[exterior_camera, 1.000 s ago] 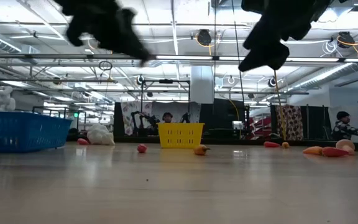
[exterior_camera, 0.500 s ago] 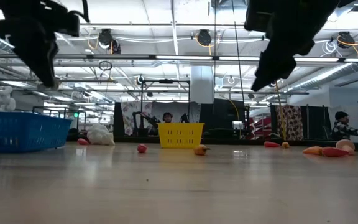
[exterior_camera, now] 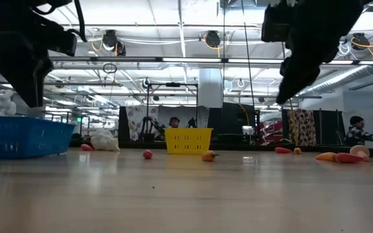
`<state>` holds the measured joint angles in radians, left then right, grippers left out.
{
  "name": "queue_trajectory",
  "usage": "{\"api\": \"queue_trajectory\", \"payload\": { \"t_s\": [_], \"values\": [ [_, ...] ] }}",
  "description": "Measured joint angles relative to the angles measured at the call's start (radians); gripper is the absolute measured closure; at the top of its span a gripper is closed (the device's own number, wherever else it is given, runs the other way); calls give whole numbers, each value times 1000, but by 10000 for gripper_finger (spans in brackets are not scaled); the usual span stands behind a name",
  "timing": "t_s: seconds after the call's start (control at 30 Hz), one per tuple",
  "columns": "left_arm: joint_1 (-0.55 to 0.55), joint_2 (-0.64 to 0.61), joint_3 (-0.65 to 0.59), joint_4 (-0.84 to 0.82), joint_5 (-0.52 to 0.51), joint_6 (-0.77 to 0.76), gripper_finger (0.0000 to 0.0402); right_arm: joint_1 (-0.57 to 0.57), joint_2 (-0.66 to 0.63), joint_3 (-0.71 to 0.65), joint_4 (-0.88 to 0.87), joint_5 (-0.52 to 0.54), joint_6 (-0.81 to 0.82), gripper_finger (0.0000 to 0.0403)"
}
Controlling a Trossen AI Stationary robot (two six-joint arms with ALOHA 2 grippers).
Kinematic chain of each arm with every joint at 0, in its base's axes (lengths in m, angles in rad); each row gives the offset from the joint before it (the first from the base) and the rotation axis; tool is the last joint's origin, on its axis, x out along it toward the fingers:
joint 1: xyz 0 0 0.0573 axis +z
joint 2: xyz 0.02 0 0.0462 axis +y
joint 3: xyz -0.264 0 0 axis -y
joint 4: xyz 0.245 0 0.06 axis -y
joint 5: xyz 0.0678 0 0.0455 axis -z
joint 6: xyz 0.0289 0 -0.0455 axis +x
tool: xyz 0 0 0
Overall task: Sort produce into baskets
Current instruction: Put the brown mushroom into the blue bin, then put the orange mushroom into the blue bin
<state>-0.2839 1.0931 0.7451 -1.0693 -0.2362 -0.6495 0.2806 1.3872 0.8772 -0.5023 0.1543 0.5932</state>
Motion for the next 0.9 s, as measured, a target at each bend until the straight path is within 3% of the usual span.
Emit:
{"api": "queue_trajectory", "payload": {
  "t_s": [0.4, 0.53, 0.73, 0.9],
  "values": [
    [0, 0, -1, 19, 29, 9, 226, -12, -33, 0, -128, -4, 81, 154],
    [0, 0, -1, 100, -2, 70, 226, -43, -79, 1, -232, 4, 135, 154],
    [21, 0, -1, 373, -8, 297, 226, -90, -108, 0, -548, 7, 419, 154],
    [53, 0, -1, 526, -7, 465, 226, -100, -106, 0, -763, 76, 664, 154]
  ]
}}
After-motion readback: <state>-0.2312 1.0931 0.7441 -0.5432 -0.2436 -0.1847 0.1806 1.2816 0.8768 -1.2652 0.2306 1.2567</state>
